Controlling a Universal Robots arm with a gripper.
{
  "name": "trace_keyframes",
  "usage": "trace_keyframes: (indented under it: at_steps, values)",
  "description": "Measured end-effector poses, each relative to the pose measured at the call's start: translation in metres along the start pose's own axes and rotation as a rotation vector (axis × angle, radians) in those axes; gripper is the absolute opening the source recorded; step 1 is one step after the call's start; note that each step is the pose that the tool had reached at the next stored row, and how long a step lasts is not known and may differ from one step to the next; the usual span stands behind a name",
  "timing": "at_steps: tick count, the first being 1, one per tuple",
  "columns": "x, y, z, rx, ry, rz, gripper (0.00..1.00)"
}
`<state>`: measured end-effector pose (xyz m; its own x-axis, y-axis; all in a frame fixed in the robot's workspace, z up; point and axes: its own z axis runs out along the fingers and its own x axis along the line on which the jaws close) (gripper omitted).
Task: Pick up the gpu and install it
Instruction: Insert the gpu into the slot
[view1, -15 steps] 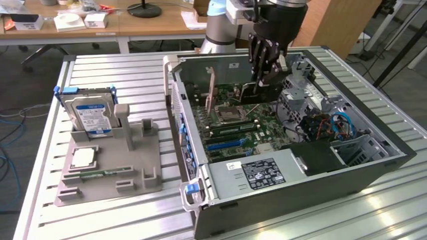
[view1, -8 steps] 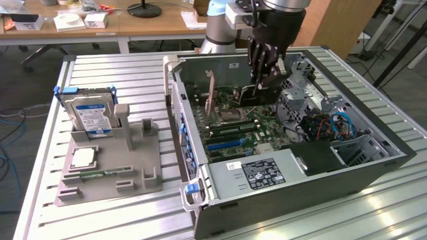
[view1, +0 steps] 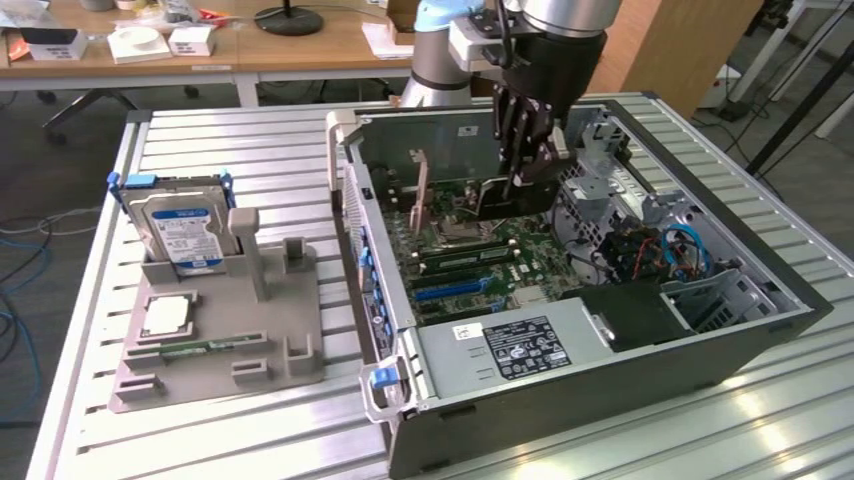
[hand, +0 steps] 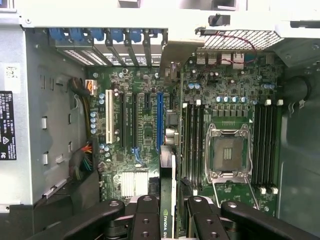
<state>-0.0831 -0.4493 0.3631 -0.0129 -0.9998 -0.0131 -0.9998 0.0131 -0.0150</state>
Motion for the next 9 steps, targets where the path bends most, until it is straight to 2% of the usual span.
trace_keyframes:
  at_steps: [9]
  values:
    - [0.0001,0.0001,0.007,-0.0001,-0.0001,-0.006,0.27]
